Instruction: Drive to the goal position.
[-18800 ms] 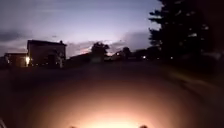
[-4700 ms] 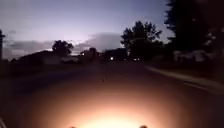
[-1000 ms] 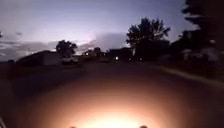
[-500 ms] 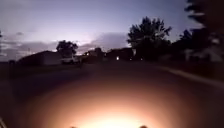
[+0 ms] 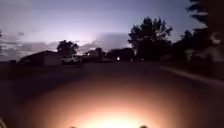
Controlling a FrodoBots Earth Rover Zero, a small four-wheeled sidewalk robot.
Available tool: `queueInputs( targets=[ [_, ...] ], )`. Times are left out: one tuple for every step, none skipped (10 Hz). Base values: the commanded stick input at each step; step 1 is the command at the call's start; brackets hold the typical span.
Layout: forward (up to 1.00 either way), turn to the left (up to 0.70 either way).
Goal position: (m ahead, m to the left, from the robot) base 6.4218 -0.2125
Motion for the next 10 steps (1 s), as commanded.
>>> queueInputs(
  targets=[
    [0.7, -0.29],
    [0.7, -0.33],
    [0.7, -0.34],
    [0.7, -0.35],
    [0.7, -0.35],
    [0.7, -0.13],
    [0.7, 0.0],
    [0.7, 0.0],
    [0.7, 0.0],
    [0.7, 0.0]
  ],
)
